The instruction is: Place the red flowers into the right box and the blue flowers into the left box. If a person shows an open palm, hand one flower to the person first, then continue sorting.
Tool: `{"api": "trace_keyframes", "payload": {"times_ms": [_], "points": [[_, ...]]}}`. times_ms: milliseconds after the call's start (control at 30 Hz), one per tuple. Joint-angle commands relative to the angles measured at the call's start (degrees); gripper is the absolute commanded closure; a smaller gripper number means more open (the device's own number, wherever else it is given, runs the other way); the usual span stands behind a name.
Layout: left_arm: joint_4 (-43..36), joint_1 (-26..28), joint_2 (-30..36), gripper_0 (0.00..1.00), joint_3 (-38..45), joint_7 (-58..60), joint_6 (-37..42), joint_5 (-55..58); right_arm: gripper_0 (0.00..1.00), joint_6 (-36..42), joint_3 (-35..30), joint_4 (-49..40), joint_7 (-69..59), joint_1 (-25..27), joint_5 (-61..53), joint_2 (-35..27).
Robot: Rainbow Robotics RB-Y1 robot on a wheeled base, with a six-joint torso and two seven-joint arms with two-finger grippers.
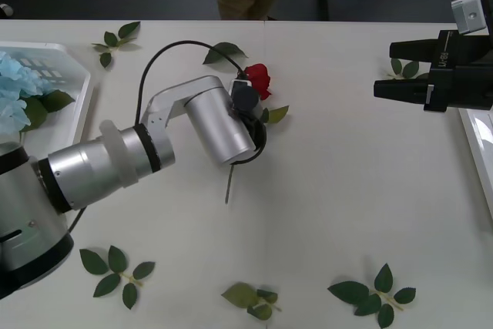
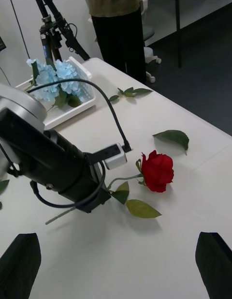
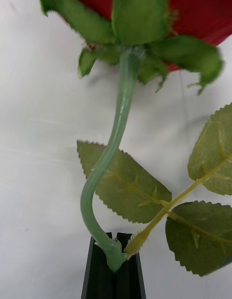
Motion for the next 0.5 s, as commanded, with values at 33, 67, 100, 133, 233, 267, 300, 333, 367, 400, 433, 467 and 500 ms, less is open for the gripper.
{"api": "trace_keyframes", "payload": {"times_ms": [33, 67, 100, 133, 233, 267, 300, 333, 367, 400, 433, 467, 500], "points": [[-14.6, 0.6, 12.3, 1.00, 0.3, 2.9, 0.4, 7.5, 0.07, 0.3, -0.4, -0.3, 1.5, 0.3, -0.9, 1.0], [-16.9, 0.6, 14.1, 1.00, 0.6, 2.8, 0.4, 8.9, 0.07, 0.3, -0.4, -0.2, 1.4, 0.3, -1.0, 1.0], [-19.1, 0.7, 15.7, 1.00, 1.1, 2.9, 0.4, 10.2, 0.07, 0.3, -0.4, -0.2, 1.5, 0.3, -1.1, 1.0], [-22.0, 1.2, 17.6, 1.00, 2.2, 2.8, 0.4, 11.7, 0.07, 0.3, -0.4, -0.3, 1.5, 0.3, -1.1, 1.0], [-28.2, 3.8, 21.5, 1.00, 6.5, 2.3, 1.0, 13.9, 0.07, 0.3, -0.4, -0.3, 1.7, 0.3, -1.3, 1.0], [-30.3, 5.0, 22.4, 1.00, 8.3, 2.0, 1.2, 14.3, 0.07, 0.3, -0.4, -0.2, 1.7, 0.3, -1.3, 1.0], [-32.7, 6.5, 23.5, 1.00, 11.1, 1.4, 1.6, 14.7, 0.07, 0.3, -0.4, -0.2, 1.7, 0.3, -1.3, 1.0], [-34.0, 7.4, 24.0, 1.00, 12.7, 0.6, 1.9, 15.2, 0.07, 0.3, -0.4, -0.2, 1.7, 0.3, -1.3, 1.0], [-36.1, 9.0, 24.6, 1.00, 15.7, -0.8, 2.5, 16.5, 0.07, 0.3, -0.4, -0.2, 1.7, 0.3, -1.4, 0.9], [-38.0, 10.7, 25.0, 1.00, 19.1, -2.7, 3.2, 18.2, 0.07, 0.3, -0.4, -0.1, 1.7, 0.3, -1.5, 0.9], [-39.2, 11.9, 25.1, 1.00, 22.0, -4.7, 3.6, 19.6, 0.07, 0.3, -0.4, 0.0, 1.7, 0.3, -1.7, 0.8], [-40.6, 13.6, 25.0, 1.00, 25.6, -7.2, 4.0, 21.6, 0.07, 0.3, -0.5, 0.3, 1.7, 0.3, -2.3, 0.7], [-41.5, 14.9, 24.9, 1.00, 28.2, -9.1, 4.0, 23.3, 0.07, 0.5, -0.5, 0.7, 1.8, 0.3, -2.8, 0.7]]}}
